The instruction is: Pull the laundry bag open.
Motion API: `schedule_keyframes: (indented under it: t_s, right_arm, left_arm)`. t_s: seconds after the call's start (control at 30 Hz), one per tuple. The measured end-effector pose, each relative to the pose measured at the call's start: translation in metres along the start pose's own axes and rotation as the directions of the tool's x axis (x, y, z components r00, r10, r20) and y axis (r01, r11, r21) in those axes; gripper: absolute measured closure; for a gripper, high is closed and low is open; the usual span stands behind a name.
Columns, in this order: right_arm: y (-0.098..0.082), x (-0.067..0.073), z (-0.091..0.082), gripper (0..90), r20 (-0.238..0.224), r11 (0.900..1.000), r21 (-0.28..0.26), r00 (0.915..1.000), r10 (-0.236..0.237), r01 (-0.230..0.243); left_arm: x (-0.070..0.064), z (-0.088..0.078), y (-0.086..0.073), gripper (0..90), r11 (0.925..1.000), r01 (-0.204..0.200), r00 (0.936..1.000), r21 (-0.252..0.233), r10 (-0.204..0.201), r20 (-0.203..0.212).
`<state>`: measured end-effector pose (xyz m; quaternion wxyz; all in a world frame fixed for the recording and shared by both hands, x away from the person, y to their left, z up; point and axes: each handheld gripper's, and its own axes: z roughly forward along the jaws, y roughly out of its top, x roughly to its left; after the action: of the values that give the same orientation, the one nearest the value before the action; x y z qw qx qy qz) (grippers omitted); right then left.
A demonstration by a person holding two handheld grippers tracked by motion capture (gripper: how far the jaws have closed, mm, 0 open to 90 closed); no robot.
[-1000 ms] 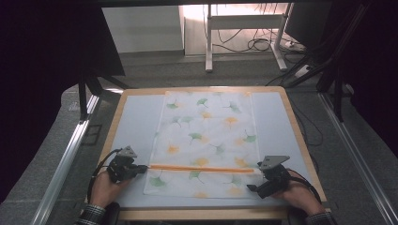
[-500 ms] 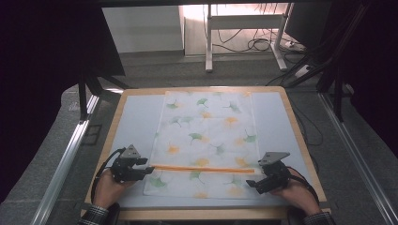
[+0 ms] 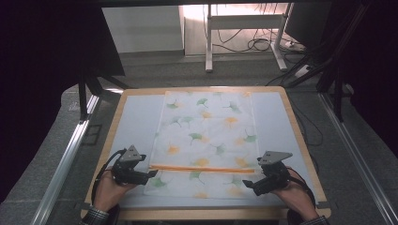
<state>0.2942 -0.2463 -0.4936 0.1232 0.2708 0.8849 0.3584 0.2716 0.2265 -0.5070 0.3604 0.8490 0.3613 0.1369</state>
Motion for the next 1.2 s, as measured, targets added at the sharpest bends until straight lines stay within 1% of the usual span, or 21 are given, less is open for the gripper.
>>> schedule_keyframes:
  t_s: [0.07, 0.2, 0.3, 0.4, 0.47, 0.5, 0.53, 0.6, 0.67, 0.8, 1.0, 1.07, 1.2]
  right_arm:
    - [0.003, 0.002, -0.005, 0.0, 0.021, 0.999, -0.039, 0.9998, 0.002, -0.002]
    - [0.006, 0.007, -0.015, 0.0, 0.037, 0.996, -0.086, 0.9992, 0.014, -0.011]
    - [0.005, 0.009, -0.018, 0.0, 0.039, 0.995, -0.096, 0.9990, 0.021, -0.017]
    - [0.002, 0.012, -0.021, 0.0, 0.043, 0.996, -0.084, 0.9988, 0.023, -0.020]
    - [0.000, 0.013, -0.023, 0.0, 0.042, 0.996, -0.090, 0.9987, 0.029, -0.025]
    - [0.000, 0.014, -0.024, 0.0, 0.043, 0.995, -0.094, 0.9985, 0.034, -0.030]
    - [-0.001, 0.015, -0.026, 0.0, 0.047, 0.994, -0.101, 0.9984, 0.033, -0.028]
    - [-0.002, 0.018, -0.028, 0.0, 0.055, 0.994, -0.107, 0.9979, 0.035, -0.029]
    - [-0.005, 0.020, -0.030, 0.0, 0.064, 0.992, -0.120, 0.9974, 0.034, -0.026]
    - [-0.008, 0.025, -0.034, 0.0, 0.074, 0.990, -0.139, 0.9967, 0.033, -0.023]
    - [-0.016, 0.031, -0.039, 0.0, 0.075, 0.987, -0.155, 0.9956, 0.056, -0.044]
    - [-0.018, 0.032, -0.041, 0.0, 0.070, 0.985, -0.162, 0.9950, 0.071, -0.059]
    - [-0.024, 0.033, -0.045, 0.0, 0.067, 0.982, -0.171, 0.9937, 0.090, -0.078]
  left_arm:
    - [-0.002, -0.001, 0.000, 19.0, 1.0000, -0.004, 1.0000, 0.001, 0.004, -0.002]
    - [-0.008, -0.004, -0.002, 13.4, 1.0000, -0.005, 1.0000, 0.000, 0.005, -0.002]
    - [-0.011, -0.007, -0.004, 11.0, 0.9999, 0.001, 1.0000, -0.011, -0.001, -0.004]
    - [-0.013, -0.011, -0.005, 8.5, 0.9996, 0.014, 0.9999, -0.023, -0.014, 0.000]
    - [-0.014, -0.014, -0.006, 7.7, 0.9990, 0.030, 0.9994, -0.033, -0.030, 0.016]
    - [-0.015, -0.015, -0.007, 7.3, 0.9987, 0.036, 0.9989, -0.035, -0.035, 0.030]
    - [-0.016, -0.016, -0.008, 5.5, 0.9994, 0.020, 0.9992, -0.027, -0.020, 0.036]
    - [-0.018, -0.018, -0.010, 4.8, 0.9996, 0.015, 0.9995, -0.024, -0.015, 0.028]
    - [-0.019, -0.021, -0.013, 4.0, 0.9995, 0.015, 0.9994, -0.028, -0.014, 0.033]
    - [-0.022, -0.025, -0.019, 3.0, 0.9991, 0.016, 0.9998, -0.040, -0.016, 0.014]
    - [-0.025, -0.027, -0.027, 0.3, 0.9981, 0.034, 0.9994, -0.052, -0.034, -0.008]
    - [-0.026, -0.028, -0.030, 0.0, 0.9980, 0.032, 0.9993, -0.054, -0.033, -0.019]
    - [-0.028, -0.028, -0.036, 0.0, 0.9975, 0.038, 0.9988, -0.060, -0.040, -0.028]
